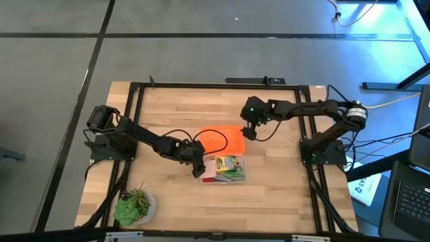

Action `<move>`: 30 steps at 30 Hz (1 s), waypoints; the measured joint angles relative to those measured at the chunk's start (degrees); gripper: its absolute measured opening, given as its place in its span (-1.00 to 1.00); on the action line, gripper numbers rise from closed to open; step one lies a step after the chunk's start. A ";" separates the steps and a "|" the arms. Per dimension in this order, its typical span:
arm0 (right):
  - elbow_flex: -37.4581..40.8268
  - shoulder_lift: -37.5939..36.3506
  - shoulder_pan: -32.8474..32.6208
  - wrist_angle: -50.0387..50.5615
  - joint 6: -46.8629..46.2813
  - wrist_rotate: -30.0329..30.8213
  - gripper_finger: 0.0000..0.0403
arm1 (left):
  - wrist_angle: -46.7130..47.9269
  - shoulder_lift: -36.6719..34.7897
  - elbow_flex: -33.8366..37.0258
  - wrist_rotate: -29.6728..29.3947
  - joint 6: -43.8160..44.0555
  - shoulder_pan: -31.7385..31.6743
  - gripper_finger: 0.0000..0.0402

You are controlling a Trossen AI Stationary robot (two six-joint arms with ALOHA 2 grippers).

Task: Pack school essentials
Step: Close the orange supply box

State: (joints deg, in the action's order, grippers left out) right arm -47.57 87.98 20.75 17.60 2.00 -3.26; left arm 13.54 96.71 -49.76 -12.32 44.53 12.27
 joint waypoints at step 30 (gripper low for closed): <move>0.04 6.19 -0.76 -7.78 -1.79 -0.88 0.89 | 0.00 -0.07 -0.02 -0.01 -0.09 0.00 0.97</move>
State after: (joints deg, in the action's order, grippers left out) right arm -47.53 94.17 19.99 9.82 0.21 -4.14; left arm 13.54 96.64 -49.78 -12.33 44.45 12.27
